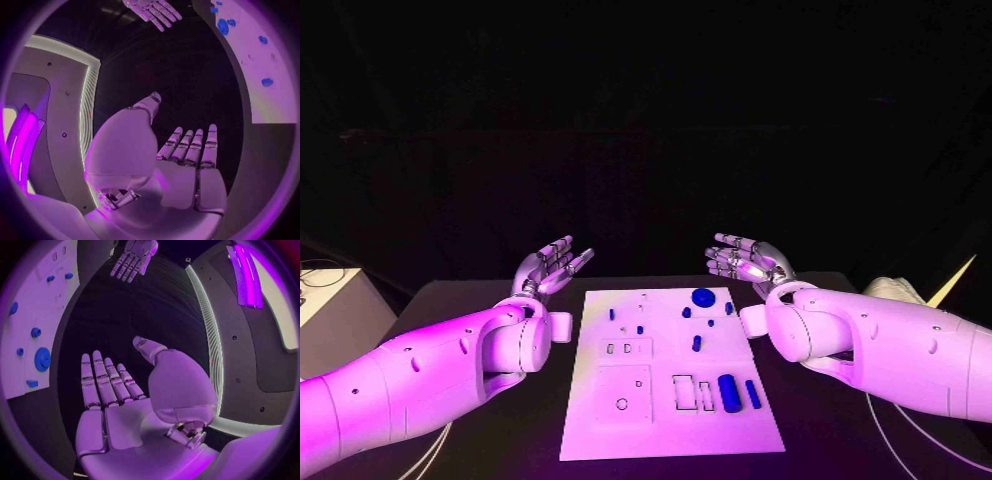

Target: Assemble the parts on the task board

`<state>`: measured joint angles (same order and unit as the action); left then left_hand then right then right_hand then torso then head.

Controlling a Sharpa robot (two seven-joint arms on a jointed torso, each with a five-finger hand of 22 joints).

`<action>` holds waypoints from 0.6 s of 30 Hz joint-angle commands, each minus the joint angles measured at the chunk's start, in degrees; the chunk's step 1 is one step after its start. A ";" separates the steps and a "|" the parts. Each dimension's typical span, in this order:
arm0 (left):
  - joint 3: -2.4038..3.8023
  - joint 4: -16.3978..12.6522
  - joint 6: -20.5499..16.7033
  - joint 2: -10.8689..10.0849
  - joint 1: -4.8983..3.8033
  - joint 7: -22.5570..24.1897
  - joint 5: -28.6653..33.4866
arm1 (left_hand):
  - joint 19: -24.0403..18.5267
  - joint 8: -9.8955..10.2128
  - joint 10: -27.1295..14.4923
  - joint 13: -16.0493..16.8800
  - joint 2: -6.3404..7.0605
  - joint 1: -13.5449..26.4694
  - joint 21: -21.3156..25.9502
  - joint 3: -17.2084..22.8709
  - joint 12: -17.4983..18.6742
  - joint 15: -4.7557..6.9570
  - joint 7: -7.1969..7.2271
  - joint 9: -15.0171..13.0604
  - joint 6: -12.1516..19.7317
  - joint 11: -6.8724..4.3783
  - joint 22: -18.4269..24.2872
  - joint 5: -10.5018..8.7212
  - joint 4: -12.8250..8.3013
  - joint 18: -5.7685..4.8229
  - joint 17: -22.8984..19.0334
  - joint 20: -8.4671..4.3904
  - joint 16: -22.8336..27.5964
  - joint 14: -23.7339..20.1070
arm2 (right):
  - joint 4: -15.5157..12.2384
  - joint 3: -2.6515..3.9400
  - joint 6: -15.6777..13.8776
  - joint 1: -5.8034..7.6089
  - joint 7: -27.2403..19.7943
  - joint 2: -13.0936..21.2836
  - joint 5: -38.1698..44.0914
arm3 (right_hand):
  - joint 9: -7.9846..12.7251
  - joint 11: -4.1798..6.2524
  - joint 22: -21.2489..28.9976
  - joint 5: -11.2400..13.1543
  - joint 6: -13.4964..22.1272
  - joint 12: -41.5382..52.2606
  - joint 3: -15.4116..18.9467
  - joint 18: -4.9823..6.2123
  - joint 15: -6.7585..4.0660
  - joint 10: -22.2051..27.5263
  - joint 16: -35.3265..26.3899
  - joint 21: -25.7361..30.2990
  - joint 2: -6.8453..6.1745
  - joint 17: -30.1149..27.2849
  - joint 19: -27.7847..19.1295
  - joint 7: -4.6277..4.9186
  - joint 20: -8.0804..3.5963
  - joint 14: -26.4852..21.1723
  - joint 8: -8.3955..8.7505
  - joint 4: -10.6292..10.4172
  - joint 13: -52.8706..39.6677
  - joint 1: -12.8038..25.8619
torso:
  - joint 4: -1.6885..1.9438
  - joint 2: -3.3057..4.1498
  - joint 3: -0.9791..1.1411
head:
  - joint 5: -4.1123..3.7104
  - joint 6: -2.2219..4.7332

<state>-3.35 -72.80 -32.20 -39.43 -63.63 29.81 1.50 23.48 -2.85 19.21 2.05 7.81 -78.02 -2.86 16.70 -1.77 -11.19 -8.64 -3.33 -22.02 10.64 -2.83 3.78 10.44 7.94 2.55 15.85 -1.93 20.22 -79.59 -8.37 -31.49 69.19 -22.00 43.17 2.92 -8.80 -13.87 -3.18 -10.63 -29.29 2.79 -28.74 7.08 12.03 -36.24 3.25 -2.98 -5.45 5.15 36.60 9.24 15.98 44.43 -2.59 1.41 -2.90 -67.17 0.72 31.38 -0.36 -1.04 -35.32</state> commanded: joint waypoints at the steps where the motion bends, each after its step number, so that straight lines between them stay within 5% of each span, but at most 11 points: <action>1: -0.19 1.48 7.97 0.64 -0.41 2.19 0.80 | 2.37 -0.44 1.84 0.20 -0.04 -3.46 -0.70 0.82 -0.46 -0.77 -4.94 -0.25 -1.89 0.83 -0.38 0.24 1.14 0.85 0.30 0.66 -0.66 2.42 | 1.32 -0.79 10.14 1.01 4.50 -0.31 3.98 | -0.61 -0.10 -0.51 -0.36 -3.97 0.57 -1.30 1.71 -0.20 -4.94 1.37 -0.90 0.14 0.59 4.79 7.39 0.51 5.98 -0.97 0.59 -0.39 -3.57 | 0.01 0.00 0.00 | 0.00 0.00; 6: -0.30 2.05 8.59 0.82 -0.52 2.28 0.85 | 8.52 -1.18 7.24 0.55 -0.65 -4.23 -2.91 1.29 -0.90 -1.39 -5.99 -0.74 -5.25 2.19 -1.30 0.15 1.73 0.26 1.53 0.73 -2.40 11.55 | 2.41 -1.65 12.32 1.96 5.58 -0.48 4.67 | -2.18 1.57 -0.90 0.62 -13.70 1.70 -2.90 3.20 -1.86 -15.73 2.90 -1.81 0.10 0.99 10.12 5.79 0.43 10.53 -3.09 2.80 -0.85 -6.64 | 0.01 0.00 0.00 | 0.00 0.00; 7: -0.30 2.05 8.59 0.82 -0.52 2.28 0.85 | 12.61 -1.78 10.96 0.86 -0.94 -4.24 -4.17 1.65 -1.44 -1.25 -6.21 -1.12 -7.50 2.63 -1.88 0.09 1.61 0.39 2.18 0.73 -3.49 16.23 | 2.44 -1.67 12.37 1.98 5.61 -0.49 4.69 | -2.29 1.72 -0.91 0.68 -14.60 1.67 -3.11 3.29 -1.99 -16.23 3.04 -1.91 0.04 1.01 10.47 5.65 0.38 10.91 -3.27 2.98 -0.82 -6.89 | 0.01 0.00 0.00 | 0.00 0.00; 8: -0.23 -2.60 11.91 -4.11 -1.68 1.98 -1.79 | 15.64 -2.31 14.27 1.09 -1.10 -4.14 -5.13 1.91 -1.93 -1.13 -6.43 -1.44 -9.41 3.01 -2.30 0.07 1.49 0.53 2.59 0.76 -4.18 19.14 | 2.87 -1.67 7.46 3.74 3.07 0.82 24.93 | -2.80 2.26 -1.04 0.80 -18.02 1.74 -3.86 3.40 -2.53 -18.07 3.60 -2.42 -0.28 1.15 11.86 5.22 0.12 12.32 -4.00 3.59 -0.75 -7.62 | -0.25 2.02 -0.36 | -0.40 -0.61; 10: -0.18 -3.67 12.23 -4.95 -1.92 1.98 -2.05 | 18.28 -3.09 19.38 1.24 -1.26 -3.83 -6.53 2.55 -2.23 -0.96 -6.74 -1.93 -12.37 3.32 -2.68 0.06 1.06 0.87 3.28 0.75 -5.21 24.46 | 2.92 -1.66 6.72 4.09 3.32 0.96 28.29 | -2.86 2.61 -1.09 0.98 -19.84 1.57 -4.60 3.47 -2.94 -19.71 4.02 -2.80 -0.60 1.25 13.03 4.88 -0.29 13.56 -4.43 3.85 -0.71 -7.91 | -0.26 2.30 -0.36 | -0.41 -0.75; 12: -0.01 -5.10 12.32 -6.03 -2.18 1.91 -2.29 | 22.86 -4.90 29.71 1.81 -1.32 -3.63 -9.27 3.68 -3.69 0.63 -6.31 -3.03 -18.84 2.07 -3.61 0.05 0.26 2.35 4.66 0.48 -7.37 29.88 | 3.01 -1.65 5.91 4.55 3.85 1.11 32.68 | -2.81 3.18 -1.23 1.41 -21.43 1.40 -5.39 3.50 -3.62 -21.88 4.72 -3.43 -1.03 1.58 14.62 4.40 -0.93 15.44 -4.90 4.07 -0.71 -8.21 | -0.35 2.88 -0.30 | -0.40 -0.51; 15: 0.24 -6.88 12.33 -7.25 -2.42 1.62 -2.46 | 26.43 -6.73 33.80 1.85 -1.06 -3.25 -11.68 5.02 -4.33 2.03 -5.69 -4.07 -25.13 0.97 -4.47 0.05 -0.51 2.64 6.50 -0.55 -9.34 34.49 | 3.13 -1.62 5.39 5.06 4.75 1.26 37.97 | -3.03 4.15 -1.69 1.75 -23.85 1.43 -5.87 3.47 -4.78 -25.31 5.95 -4.77 -1.45 2.53 17.09 3.72 -2.10 18.40 -5.93 4.15 -0.77 -8.42 | -0.54 3.52 -0.25 | -0.34 -0.47; 18: 0.69 -9.67 12.16 -8.84 -2.66 1.10 -2.60 | 28.85 -7.46 36.54 1.85 -0.46 -2.86 -13.89 6.68 -4.12 2.93 -5.18 -4.34 -26.69 0.24 -5.36 0.05 -1.39 2.59 8.54 -1.64 -10.25 36.82 | 2.77 -1.56 5.97 5.85 6.95 1.88 44.55 | -3.44 5.62 -3.19 2.08 -26.35 1.62 -4.42 3.41 -6.97 -29.90 8.64 -8.00 -1.49 4.91 21.38 2.82 -4.40 23.87 -7.00 4.49 -1.06 -9.26 | -0.45 4.25 -0.25 | -0.56 -0.39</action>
<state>-2.84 -81.65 -22.38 -47.73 -66.03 30.66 0.17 44.41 -7.75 44.96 3.51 6.94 -80.97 -11.81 20.47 -4.83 -10.25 -10.54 -6.24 -40.28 12.09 -6.32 3.78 10.35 9.29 7.52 15.69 -8.93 47.31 -76.63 -10.07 -25.23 74.59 -17.26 44.84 34.28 -11.46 -10.53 -4.72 -9.32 -49.32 3.91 -33.08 9.74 8.09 -57.73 8.38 -7.03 -6.52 7.38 51.24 12.28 14.43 60.27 -7.51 5.12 -3.63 -74.25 0.30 34.58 -0.62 -1.46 -35.81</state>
